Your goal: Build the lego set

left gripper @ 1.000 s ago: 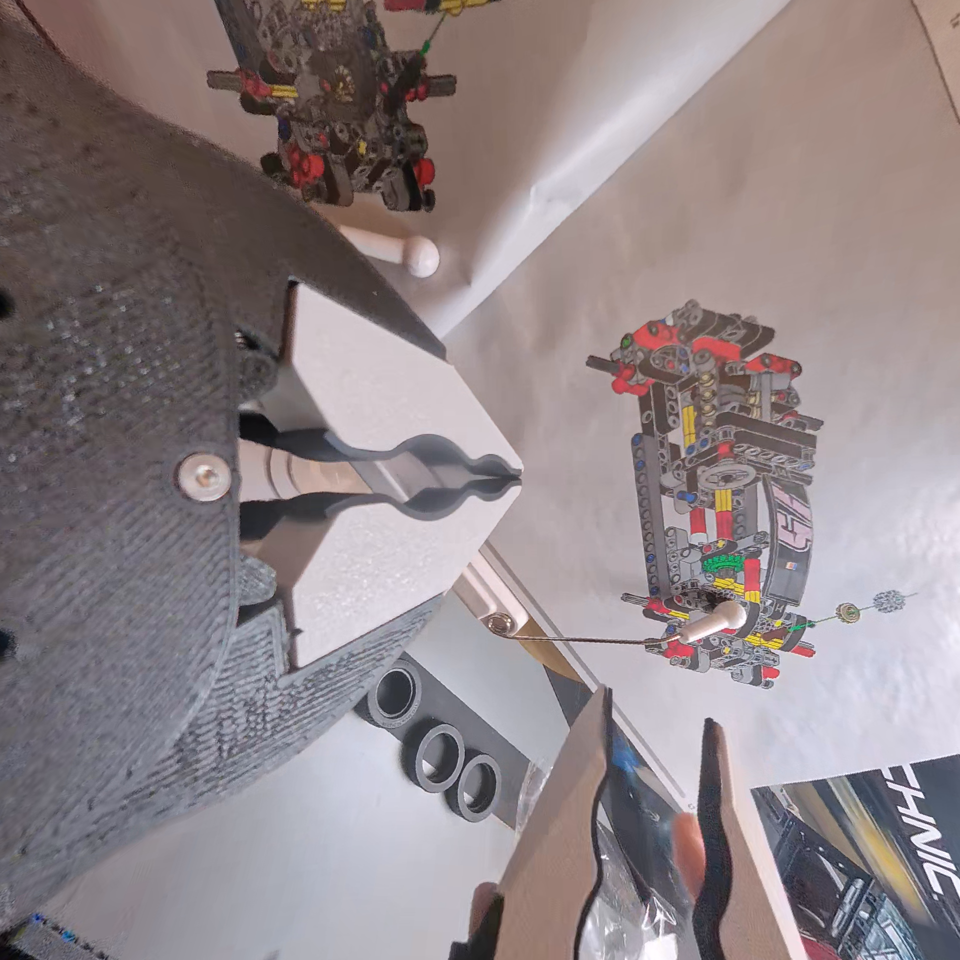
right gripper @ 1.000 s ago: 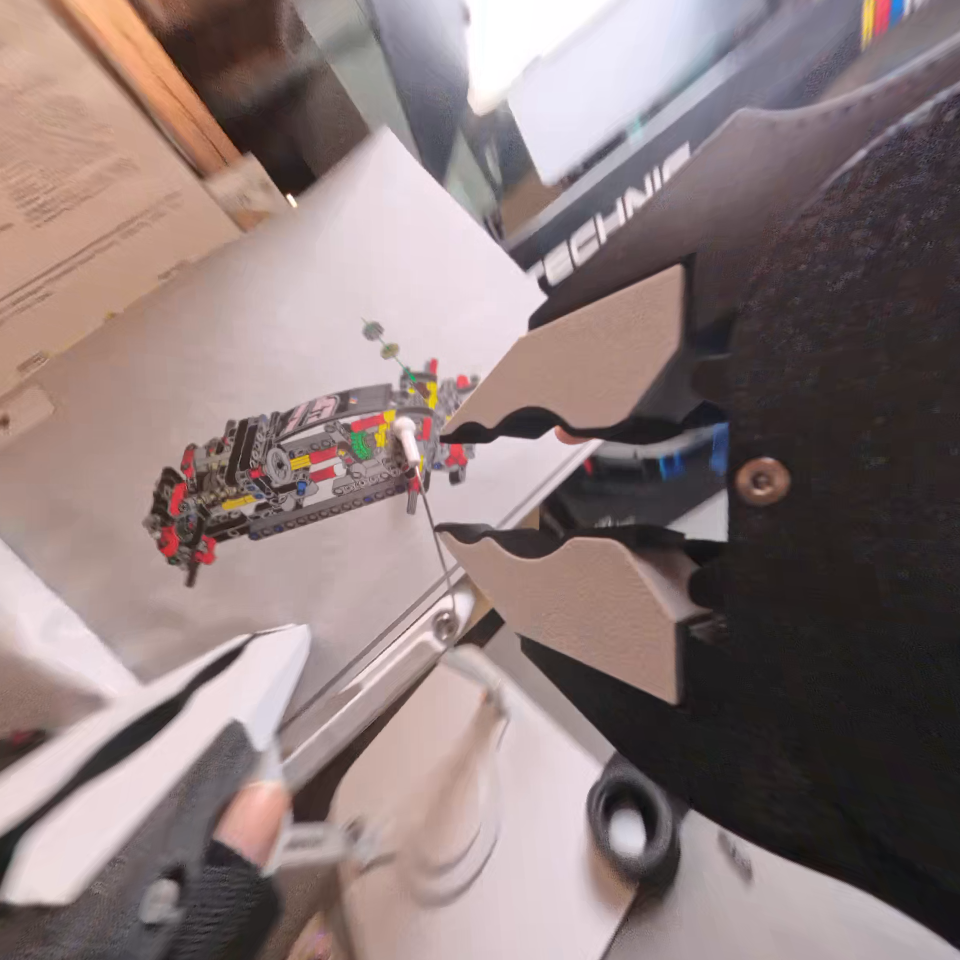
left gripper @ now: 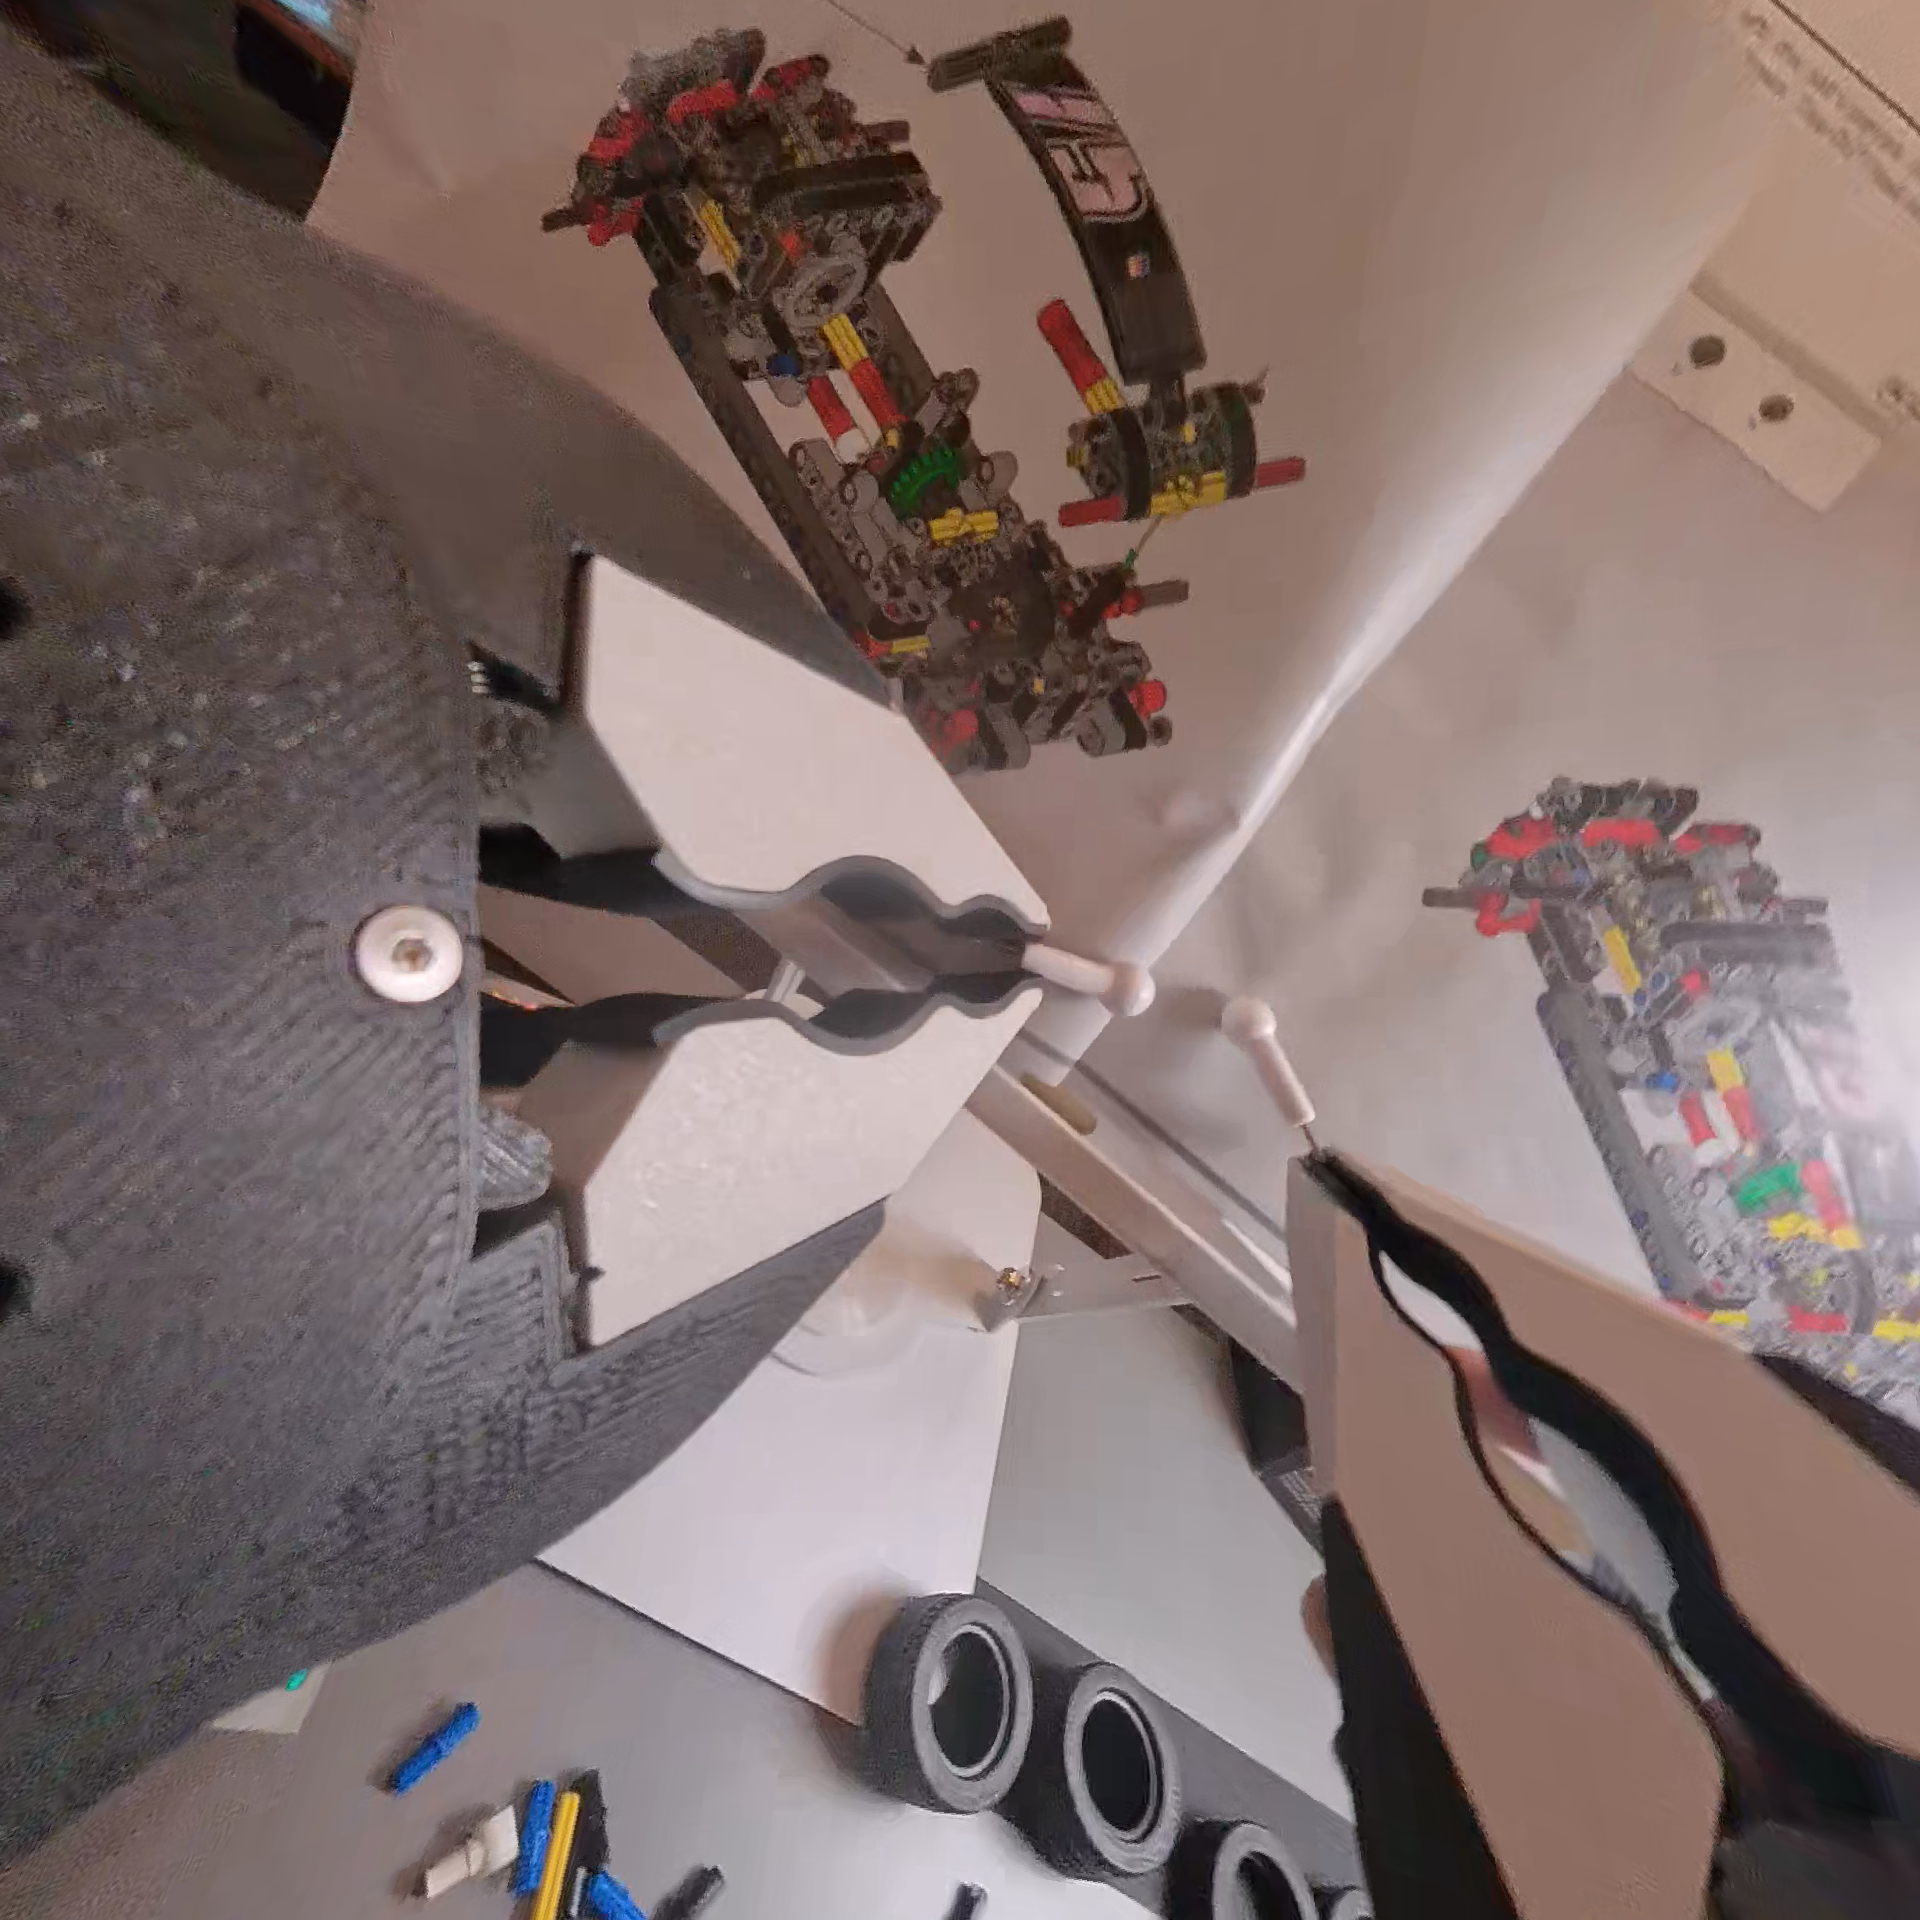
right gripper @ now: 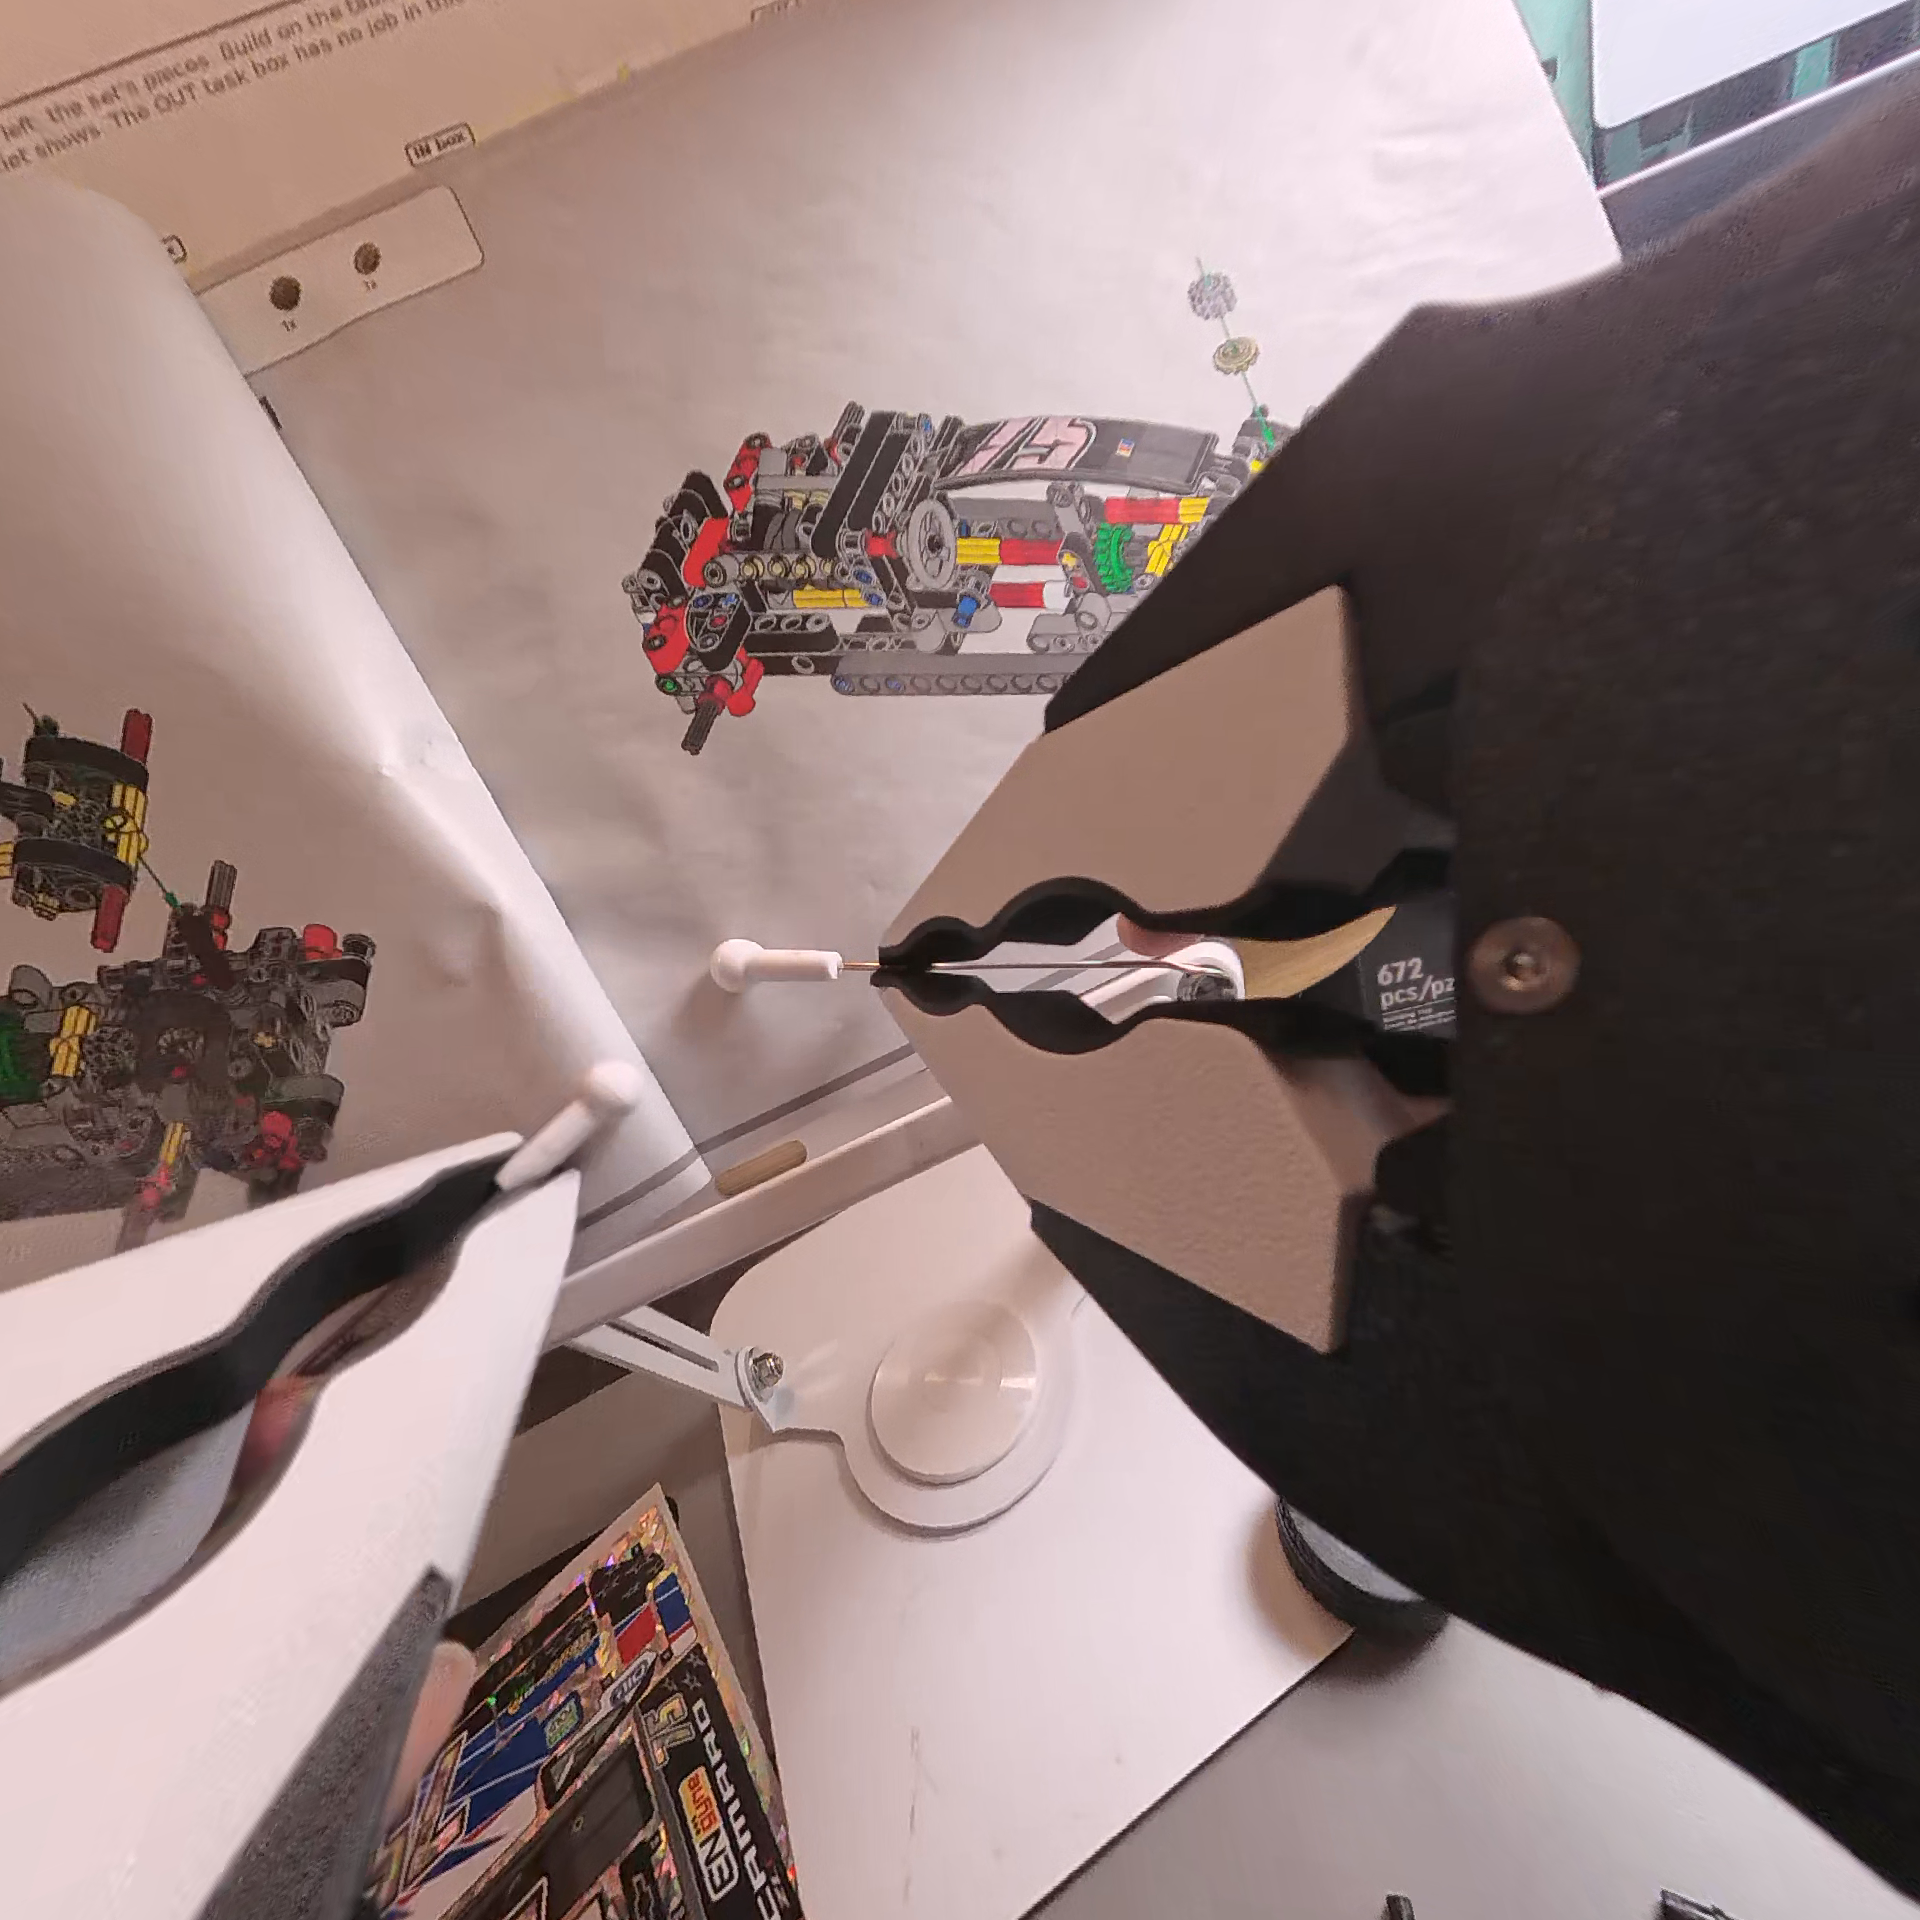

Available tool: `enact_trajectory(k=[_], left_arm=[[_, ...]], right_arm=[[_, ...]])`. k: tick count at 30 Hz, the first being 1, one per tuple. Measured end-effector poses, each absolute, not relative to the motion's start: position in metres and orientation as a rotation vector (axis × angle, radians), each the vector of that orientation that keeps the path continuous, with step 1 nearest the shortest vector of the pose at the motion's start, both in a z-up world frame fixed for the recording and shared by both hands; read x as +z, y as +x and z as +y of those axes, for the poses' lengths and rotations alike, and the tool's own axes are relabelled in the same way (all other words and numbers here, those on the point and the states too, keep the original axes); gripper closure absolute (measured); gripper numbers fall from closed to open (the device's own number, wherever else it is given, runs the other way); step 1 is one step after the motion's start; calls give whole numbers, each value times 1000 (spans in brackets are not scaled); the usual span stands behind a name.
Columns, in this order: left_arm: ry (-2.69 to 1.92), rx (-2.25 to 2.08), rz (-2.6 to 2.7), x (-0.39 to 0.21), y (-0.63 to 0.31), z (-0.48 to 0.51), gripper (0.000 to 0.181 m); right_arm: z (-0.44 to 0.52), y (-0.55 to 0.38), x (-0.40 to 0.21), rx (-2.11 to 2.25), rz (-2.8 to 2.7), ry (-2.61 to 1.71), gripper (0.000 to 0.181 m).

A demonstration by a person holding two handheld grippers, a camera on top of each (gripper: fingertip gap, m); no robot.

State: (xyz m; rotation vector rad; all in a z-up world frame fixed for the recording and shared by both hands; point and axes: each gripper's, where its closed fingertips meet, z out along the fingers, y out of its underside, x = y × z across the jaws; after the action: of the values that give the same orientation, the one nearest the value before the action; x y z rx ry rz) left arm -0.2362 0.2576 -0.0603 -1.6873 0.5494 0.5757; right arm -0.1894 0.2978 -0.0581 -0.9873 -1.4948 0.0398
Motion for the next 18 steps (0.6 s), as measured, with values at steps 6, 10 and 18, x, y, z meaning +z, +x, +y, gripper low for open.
enact_trajectory(k=[6, 10, 18], left_arm=[[-1737, 572, 560, -64, -235, 259, 177], [-1730, 480, 501, -59, -229, 252, 168], [-1633, 96, 244, -33, -211, 205, 145]], right_arm=[[298, -189, -58, 31, -1489, -989, 181], [298, -187, -58, 5, -1482, -988, 180], [256, -147, -41, 339, -1347, -1063, 156]])
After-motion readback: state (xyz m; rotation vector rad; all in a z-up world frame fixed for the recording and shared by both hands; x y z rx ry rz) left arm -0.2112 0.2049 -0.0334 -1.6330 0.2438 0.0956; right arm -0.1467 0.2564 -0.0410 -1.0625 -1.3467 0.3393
